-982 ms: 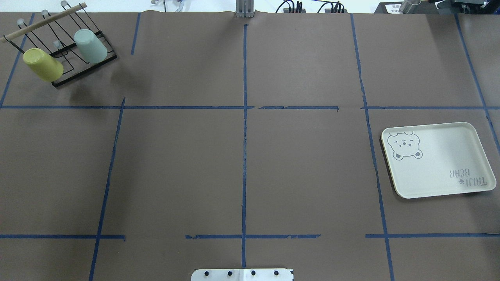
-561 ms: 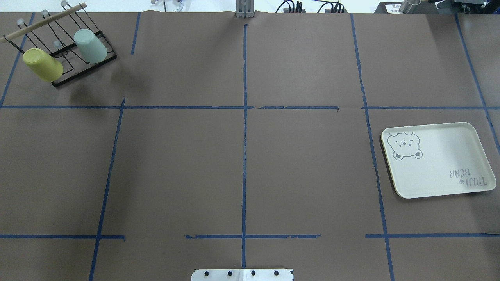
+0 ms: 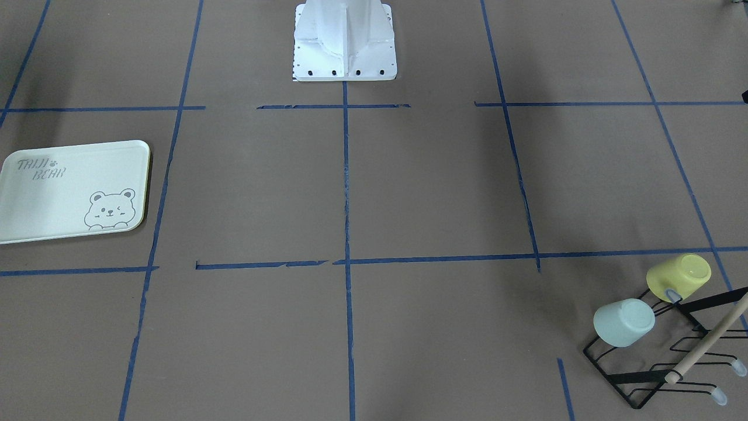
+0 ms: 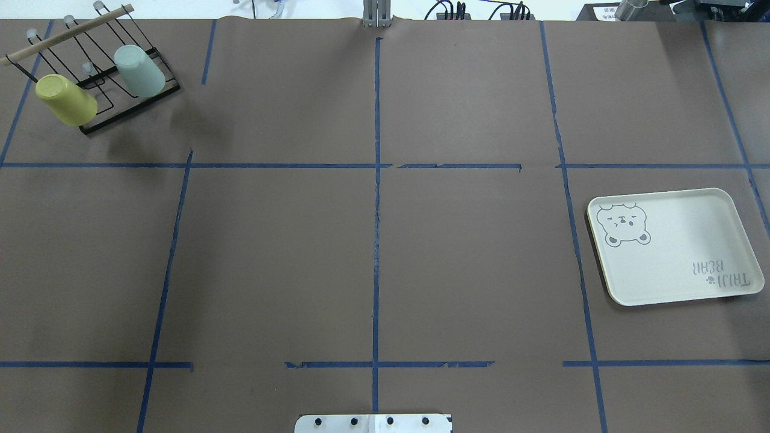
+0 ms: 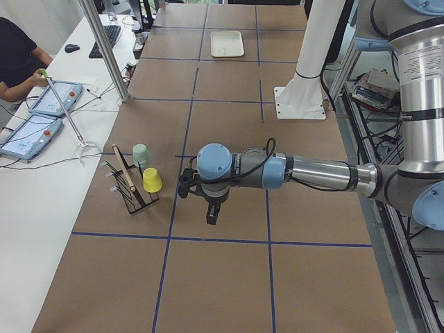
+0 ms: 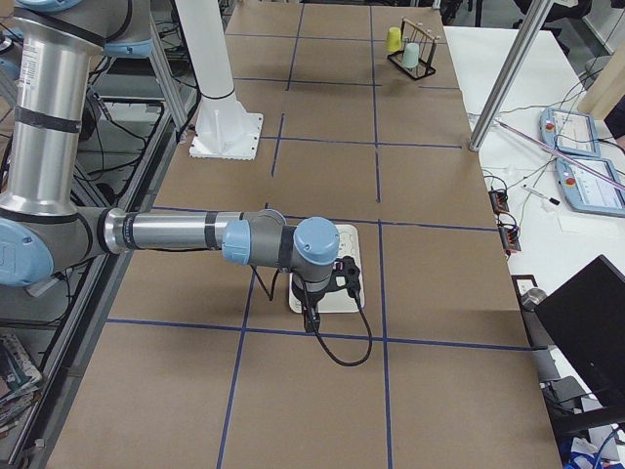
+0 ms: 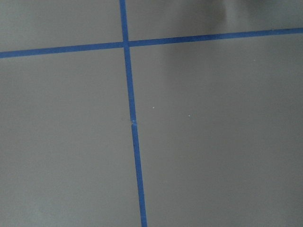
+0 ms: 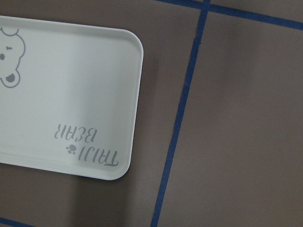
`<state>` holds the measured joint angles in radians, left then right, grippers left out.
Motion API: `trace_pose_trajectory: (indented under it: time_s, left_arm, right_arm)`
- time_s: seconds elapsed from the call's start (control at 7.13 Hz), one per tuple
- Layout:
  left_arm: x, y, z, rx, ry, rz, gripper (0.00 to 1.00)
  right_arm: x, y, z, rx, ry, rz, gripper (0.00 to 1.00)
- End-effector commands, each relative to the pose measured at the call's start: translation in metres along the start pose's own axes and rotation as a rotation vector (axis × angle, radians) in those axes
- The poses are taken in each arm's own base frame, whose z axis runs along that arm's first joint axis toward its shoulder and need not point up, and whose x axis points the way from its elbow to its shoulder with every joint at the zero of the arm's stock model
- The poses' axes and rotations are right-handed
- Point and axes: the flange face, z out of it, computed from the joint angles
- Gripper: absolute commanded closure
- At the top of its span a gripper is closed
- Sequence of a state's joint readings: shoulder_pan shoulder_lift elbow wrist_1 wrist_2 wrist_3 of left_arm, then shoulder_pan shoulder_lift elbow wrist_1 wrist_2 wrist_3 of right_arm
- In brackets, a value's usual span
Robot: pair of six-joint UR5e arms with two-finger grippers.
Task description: Left arm grabs green cup and hands to right arm on tray
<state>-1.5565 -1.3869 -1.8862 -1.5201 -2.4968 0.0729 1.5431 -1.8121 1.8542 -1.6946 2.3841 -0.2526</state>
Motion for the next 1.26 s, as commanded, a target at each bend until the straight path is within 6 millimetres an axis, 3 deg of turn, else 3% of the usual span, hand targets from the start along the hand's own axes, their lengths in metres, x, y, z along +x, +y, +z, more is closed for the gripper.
trace_pose_trajectory:
  time_s: [0.0,0.28,0.56,0.7,0.84,0.98,1.12]
  left_arm:
    - [0.048,-0.048,-0.005,0.026,0.020,-0.137,0.00]
    - [0.101,-0.110,0.004,0.013,0.033,-0.178,0.00]
    - [0.194,-0.177,0.008,0.058,-0.017,-0.230,0.00]
    - [0.238,-0.210,0.023,0.067,-0.050,-0.262,0.00]
    - [0.256,-0.236,0.041,0.071,-0.081,-0.238,0.00]
    - [0.276,-0.264,0.037,0.115,-0.126,-0.214,0.00]
    - [0.274,-0.287,0.059,0.124,-0.185,-0.213,0.00]
  right_arm:
    - [-0.006,0.001,-0.003,0.012,-0.028,-0.004,0.00]
    - [-0.011,-0.001,-0.003,0.025,-0.071,-0.008,0.00]
    - [-0.011,-0.003,-0.004,0.025,-0.064,-0.012,0.00]
    - [-0.013,-0.005,-0.005,0.029,-0.067,-0.014,0.00]
    - [-0.014,-0.006,-0.004,0.025,-0.067,-0.019,0.00]
    - [-0.015,-0.006,-0.004,0.024,-0.066,-0.020,0.00]
    - [-0.016,-0.007,-0.004,0.024,-0.067,-0.022,0.00]
